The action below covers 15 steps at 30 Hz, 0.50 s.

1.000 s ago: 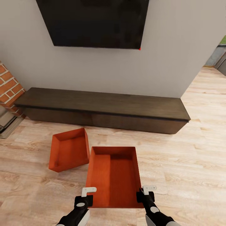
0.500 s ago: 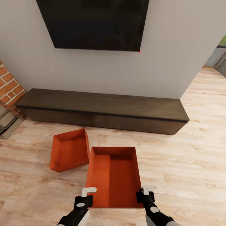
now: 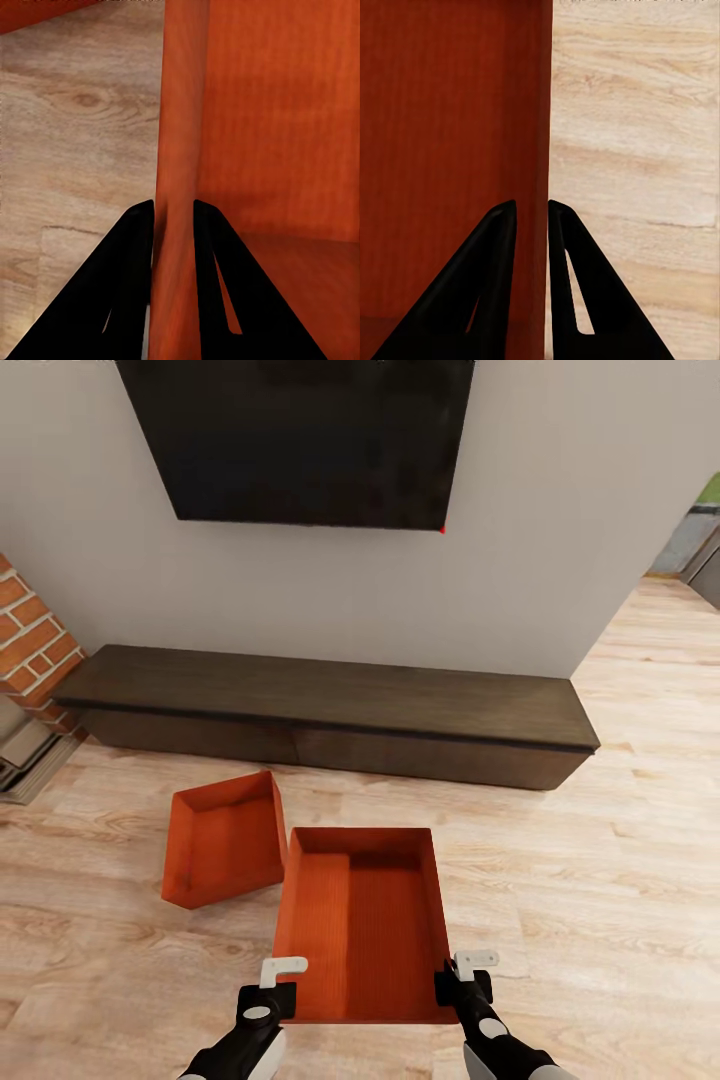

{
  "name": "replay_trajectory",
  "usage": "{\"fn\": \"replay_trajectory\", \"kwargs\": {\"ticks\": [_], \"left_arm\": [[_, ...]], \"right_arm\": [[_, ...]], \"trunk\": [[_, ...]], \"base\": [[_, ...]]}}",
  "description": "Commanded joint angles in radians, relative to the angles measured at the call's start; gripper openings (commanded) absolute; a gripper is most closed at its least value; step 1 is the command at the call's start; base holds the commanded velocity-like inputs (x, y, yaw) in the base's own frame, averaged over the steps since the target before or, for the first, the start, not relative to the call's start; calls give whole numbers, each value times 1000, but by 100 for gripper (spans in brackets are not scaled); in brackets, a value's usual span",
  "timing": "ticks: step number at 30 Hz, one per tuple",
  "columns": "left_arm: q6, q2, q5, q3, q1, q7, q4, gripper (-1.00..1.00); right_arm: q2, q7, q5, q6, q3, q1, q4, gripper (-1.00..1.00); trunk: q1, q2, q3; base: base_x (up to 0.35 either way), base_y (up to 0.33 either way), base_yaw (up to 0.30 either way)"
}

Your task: Move the two storage containers from the living room to the garage. In the garage, place one container on the floor and stack the other container on top of it (either order is fine).

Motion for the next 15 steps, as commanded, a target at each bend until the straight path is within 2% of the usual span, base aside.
{"fn": "replay_trajectory", "kwargs": {"ticks": [1,15], "left_arm": [[2,6,11,-2,0,15,4,-100],[2,6,11,-2,0,15,4,-100]], "right_arm": [[0,-7,-8,-56,-23,-2,-2,-100],[0,-7,-7,-58,-23,-2,-2,-100]], "trunk": [[-4,7,3],[-58,105,47]], "base": [[0,0,0],[0,0,0]]}}
